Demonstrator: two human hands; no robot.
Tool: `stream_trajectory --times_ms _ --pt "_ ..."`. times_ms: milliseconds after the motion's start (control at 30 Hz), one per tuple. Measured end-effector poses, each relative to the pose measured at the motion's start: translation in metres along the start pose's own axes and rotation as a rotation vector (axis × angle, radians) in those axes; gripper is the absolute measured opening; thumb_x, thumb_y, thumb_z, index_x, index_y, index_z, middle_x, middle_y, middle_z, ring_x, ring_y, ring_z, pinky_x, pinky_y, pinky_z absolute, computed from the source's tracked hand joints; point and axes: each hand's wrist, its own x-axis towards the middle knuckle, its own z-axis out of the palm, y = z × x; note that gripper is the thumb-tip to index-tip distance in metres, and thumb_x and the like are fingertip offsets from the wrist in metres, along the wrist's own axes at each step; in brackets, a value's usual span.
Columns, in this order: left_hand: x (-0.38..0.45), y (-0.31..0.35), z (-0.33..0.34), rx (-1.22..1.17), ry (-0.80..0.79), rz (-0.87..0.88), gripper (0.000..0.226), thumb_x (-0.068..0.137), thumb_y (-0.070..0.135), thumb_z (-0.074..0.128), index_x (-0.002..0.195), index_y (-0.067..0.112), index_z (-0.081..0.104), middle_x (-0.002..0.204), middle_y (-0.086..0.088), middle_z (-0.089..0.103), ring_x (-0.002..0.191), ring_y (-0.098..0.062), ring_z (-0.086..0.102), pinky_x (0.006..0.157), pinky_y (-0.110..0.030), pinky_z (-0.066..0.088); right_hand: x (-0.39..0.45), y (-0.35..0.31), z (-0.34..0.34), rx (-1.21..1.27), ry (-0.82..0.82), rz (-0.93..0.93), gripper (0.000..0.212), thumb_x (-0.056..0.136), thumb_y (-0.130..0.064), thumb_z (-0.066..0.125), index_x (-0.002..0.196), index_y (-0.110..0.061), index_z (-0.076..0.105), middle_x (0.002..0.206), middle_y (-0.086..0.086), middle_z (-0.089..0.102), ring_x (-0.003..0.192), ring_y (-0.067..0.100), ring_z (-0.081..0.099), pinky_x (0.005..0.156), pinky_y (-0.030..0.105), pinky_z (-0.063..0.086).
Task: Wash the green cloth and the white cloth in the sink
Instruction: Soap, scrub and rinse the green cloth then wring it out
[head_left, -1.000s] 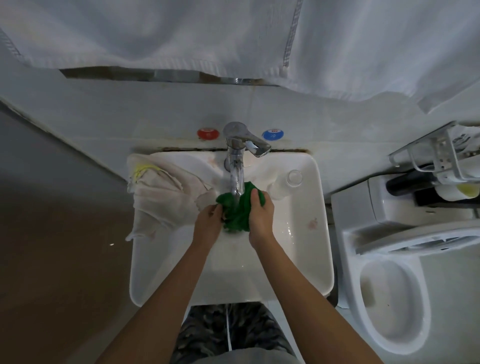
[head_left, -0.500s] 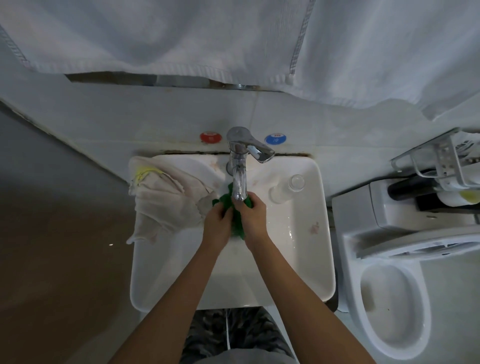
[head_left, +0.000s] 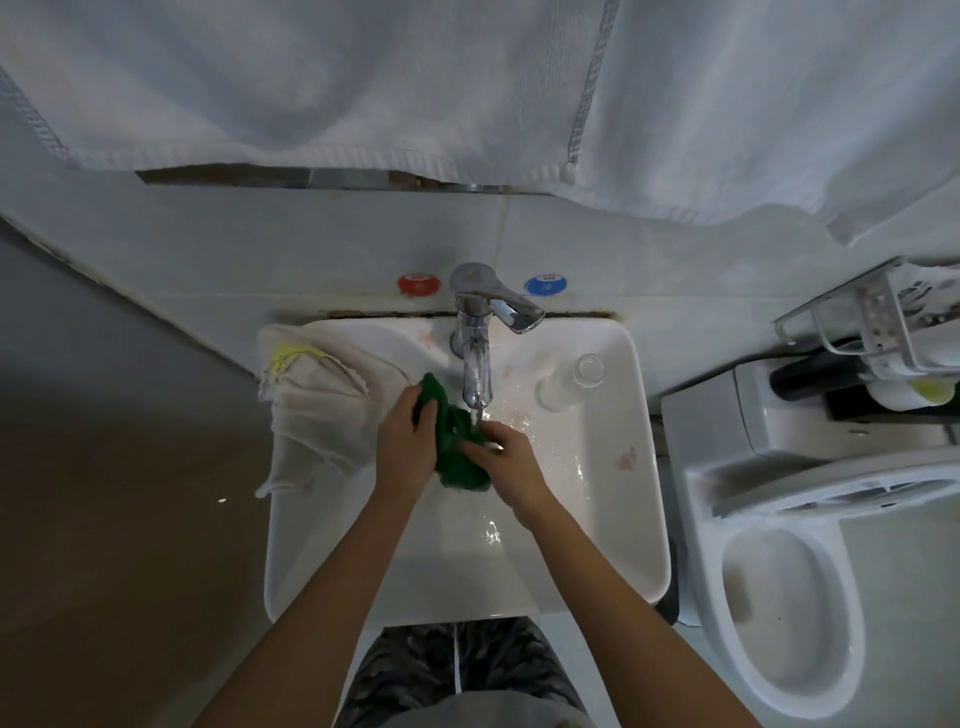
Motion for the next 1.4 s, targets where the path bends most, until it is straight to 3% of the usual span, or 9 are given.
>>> stream_trajectory --times_ms 233,333,467,633,833,967,1067,1267,1400 --pt "0.012 -0.001 -0.024 0.184 0.007 0.034 0.018 0.099 0.015 0.045 0.100 0.002 0.056 0.085 -0.013 0.058 0.081 -0.030 0.058 0.069 -0.030 0.040 0.009 0.002 -0.024 -0.251 0.242 -0.038 0.013 0.092 -0.006 0.057 0.103 -0.005 0.065 0.090 0.001 0.060 0.074 0.012 0.055 0.060 0.011 0.041" --pt "0.018 -0.001 -0.039 0.365 -0.023 0.054 0.035 0.097 0.024 0.050 0.126 0.005 0.047 0.096 -0.019 0.065 0.090 -0.036 0.063 0.073 -0.037 0.046 0.012 -0.003 -0.039 -0.246 0.353 -0.033 0.018 0.099 -0.013 0.049 0.110 -0.002 0.058 0.095 0.004 0.057 0.088 0.019 0.053 0.073 0.025 0.040" --pt "0.018 -0.002 -0.052 0.575 -0.280 0.084 0.071 0.085 0.052 0.061 0.144 0.026 0.032 0.127 -0.013 0.053 0.113 -0.034 0.055 0.091 -0.038 0.045 0.012 -0.008 -0.051 -0.193 0.360 -0.035 0.022 0.103 -0.020 0.040 0.104 -0.004 0.055 0.087 0.002 0.054 0.085 0.018 0.051 0.075 0.032 0.039" --pt "0.011 -0.013 -0.038 1.119 -0.494 0.260 0.046 0.089 0.047 0.055 0.127 0.021 0.055 0.116 -0.010 0.050 0.103 -0.027 0.057 0.086 -0.034 0.045 0.010 -0.019 -0.040 -0.089 0.326 -0.049 0.027 0.101 -0.018 0.042 0.080 -0.009 0.056 0.071 -0.001 0.048 0.070 0.012 0.044 0.067 0.030 0.036" --pt "0.012 -0.026 -0.028 0.687 -0.206 0.449 0.015 0.079 0.017 0.069 0.080 0.002 0.070 0.093 -0.021 0.058 0.083 -0.039 0.057 0.076 -0.042 0.049 0.001 -0.022 -0.024 0.071 0.252 0.033 0.024 0.098 -0.020 0.052 0.083 -0.004 0.062 0.073 0.003 0.055 0.071 0.014 0.049 0.069 0.027 0.041" --pt "-0.004 0.002 -0.012 0.042 -0.347 0.130 0.015 0.093 0.010 0.048 0.084 0.005 0.059 0.094 -0.007 0.052 0.087 -0.021 0.053 0.087 -0.029 0.048 -0.007 -0.029 -0.006 0.172 0.117 0.054 0.025 0.098 -0.017 0.051 0.078 -0.005 0.060 0.075 0.011 0.051 0.070 0.019 0.045 0.063 0.027 0.036" --pt "-0.020 0.019 -0.003 -0.200 -0.359 -0.096 0.010 0.091 0.009 0.057 0.100 0.013 0.054 0.088 0.003 0.057 0.082 -0.011 0.058 0.063 -0.008 0.043 -0.007 -0.033 0.004 0.242 0.094 0.064 0.025 0.097 -0.014 0.050 0.075 -0.009 0.061 0.073 0.009 0.054 0.069 0.017 0.048 0.065 0.025 0.038" --pt "-0.017 0.016 0.005 -0.132 -0.229 -0.156 0.032 0.082 0.013 0.071 0.103 0.017 0.047 0.088 0.003 0.058 0.083 -0.015 0.060 0.070 -0.022 0.051 -0.003 -0.031 0.007 0.251 0.125 0.042 0.025 0.094 -0.013 0.054 0.080 0.006 0.064 0.076 0.007 0.055 0.073 0.015 0.050 0.069 0.025 0.038" --pt "-0.017 0.019 0.005 -0.112 -0.193 -0.133 0.035 0.083 0.012 0.069 0.109 0.014 0.046 0.102 -0.007 0.057 0.093 -0.023 0.060 0.085 -0.037 0.054 0.003 -0.025 0.007 0.332 0.249 0.079 0.010 0.097 -0.016 0.053 0.092 -0.014 0.061 0.087 -0.001 0.060 0.084 0.011 0.056 0.067 0.017 0.042"
